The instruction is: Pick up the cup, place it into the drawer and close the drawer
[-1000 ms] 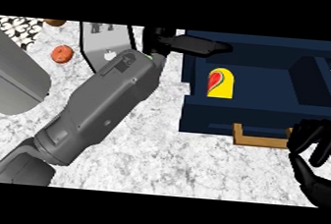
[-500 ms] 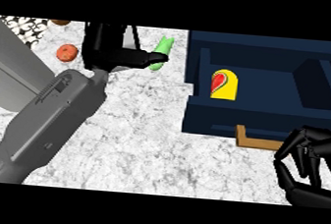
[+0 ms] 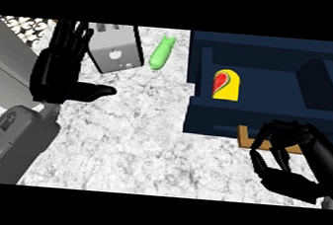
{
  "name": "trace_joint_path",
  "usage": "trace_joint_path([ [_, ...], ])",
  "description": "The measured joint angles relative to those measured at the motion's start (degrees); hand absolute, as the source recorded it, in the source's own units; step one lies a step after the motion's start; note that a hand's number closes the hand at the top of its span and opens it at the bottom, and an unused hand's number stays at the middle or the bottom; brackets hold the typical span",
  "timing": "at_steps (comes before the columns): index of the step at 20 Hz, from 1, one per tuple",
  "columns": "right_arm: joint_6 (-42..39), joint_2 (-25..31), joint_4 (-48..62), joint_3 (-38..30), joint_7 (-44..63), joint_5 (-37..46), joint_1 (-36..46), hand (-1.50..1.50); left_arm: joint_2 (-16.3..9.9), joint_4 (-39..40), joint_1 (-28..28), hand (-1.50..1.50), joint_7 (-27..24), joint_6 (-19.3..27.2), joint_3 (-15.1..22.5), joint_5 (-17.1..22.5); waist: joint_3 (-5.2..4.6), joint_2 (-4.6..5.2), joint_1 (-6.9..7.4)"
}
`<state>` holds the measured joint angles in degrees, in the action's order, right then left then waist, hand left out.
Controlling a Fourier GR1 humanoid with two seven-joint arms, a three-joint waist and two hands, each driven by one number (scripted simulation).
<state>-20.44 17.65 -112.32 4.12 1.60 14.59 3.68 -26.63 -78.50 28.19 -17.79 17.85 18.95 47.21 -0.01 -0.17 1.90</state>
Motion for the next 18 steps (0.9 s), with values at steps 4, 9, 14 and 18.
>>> trace_joint_path([
  [4, 2.6, 1.4, 5.5, 4.5, -4.8, 10.7, 1.1, 1.50, -2.0, -3.5, -4.5, -1.50, -0.1, -1.8, -1.6, 0.4, 0.01, 0.09, -0.14],
  [9, 7.5, 0.6, 15.7, 7.9, -10.1, 19.8, 3.8, -1.50, -4.6, -3.3, -10.5, -1.50, -1.8, -8.1, -5.6, 1.3, 0.02, 0.24, -0.71],
  [14, 10.6, -1.3, 27.9, 8.2, -12.5, 25.0, 9.3, -1.50, -5.9, -6.5, -16.3, -1.50, -2.0, -11.7, -8.8, 1.2, 0.02, 0.23, -0.88],
  [18, 13.5, -3.0, 38.5, 8.6, -14.5, 29.2, 14.2, -1.50, -5.3, -5.4, -18.2, -1.50, -2.6, -14.9, -10.6, 0.7, 0.02, 0.29, -1.02],
])
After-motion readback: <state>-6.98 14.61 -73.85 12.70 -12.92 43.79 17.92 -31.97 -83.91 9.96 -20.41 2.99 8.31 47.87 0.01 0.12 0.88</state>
